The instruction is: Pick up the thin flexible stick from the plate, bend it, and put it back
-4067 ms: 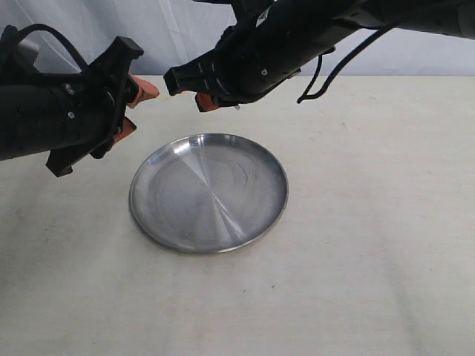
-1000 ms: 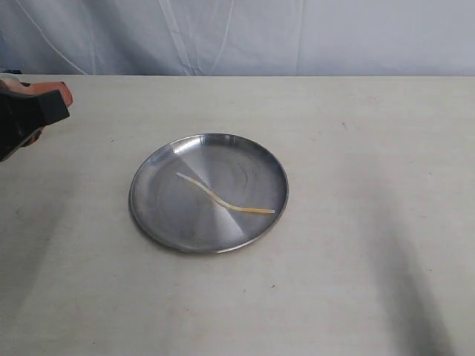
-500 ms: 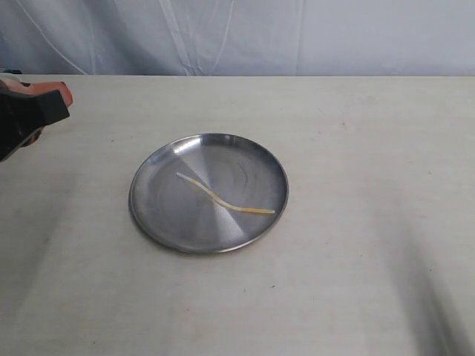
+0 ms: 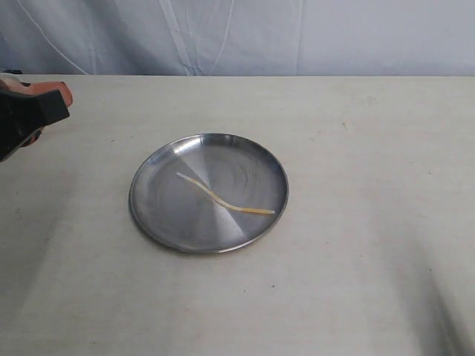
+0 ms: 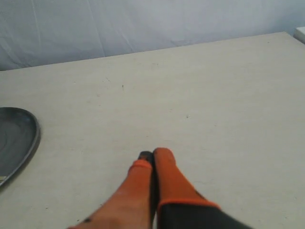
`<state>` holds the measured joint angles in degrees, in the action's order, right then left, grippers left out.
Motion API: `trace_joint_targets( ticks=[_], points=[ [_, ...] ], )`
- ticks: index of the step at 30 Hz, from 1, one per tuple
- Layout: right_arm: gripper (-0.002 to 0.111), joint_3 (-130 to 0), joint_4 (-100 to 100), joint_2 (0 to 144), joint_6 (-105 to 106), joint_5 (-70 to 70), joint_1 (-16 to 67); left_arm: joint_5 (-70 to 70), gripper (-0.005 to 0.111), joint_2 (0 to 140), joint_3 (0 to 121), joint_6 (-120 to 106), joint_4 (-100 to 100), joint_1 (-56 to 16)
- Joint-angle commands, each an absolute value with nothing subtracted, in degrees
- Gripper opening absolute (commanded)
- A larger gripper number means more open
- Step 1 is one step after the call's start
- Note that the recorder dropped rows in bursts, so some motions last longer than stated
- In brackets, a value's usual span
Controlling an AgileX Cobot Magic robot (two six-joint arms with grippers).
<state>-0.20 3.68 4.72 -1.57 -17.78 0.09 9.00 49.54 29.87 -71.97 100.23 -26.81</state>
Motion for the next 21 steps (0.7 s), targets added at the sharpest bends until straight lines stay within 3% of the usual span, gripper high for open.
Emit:
trace_joint_targets(
  ticks=[1, 21],
  points=[
    [0.0, 0.0, 3.3, 4.5, -1.6, -17.7, 0.2, 9.0, 0.0, 49.0, 29.5, -72.1, 99.9, -27.0],
    [0.0, 0.0, 3.3, 4.5, -1.6, -17.7, 0.2, 12.9, 0.0, 45.8, 26.7, -72.2, 99.9, -26.9]
  ],
)
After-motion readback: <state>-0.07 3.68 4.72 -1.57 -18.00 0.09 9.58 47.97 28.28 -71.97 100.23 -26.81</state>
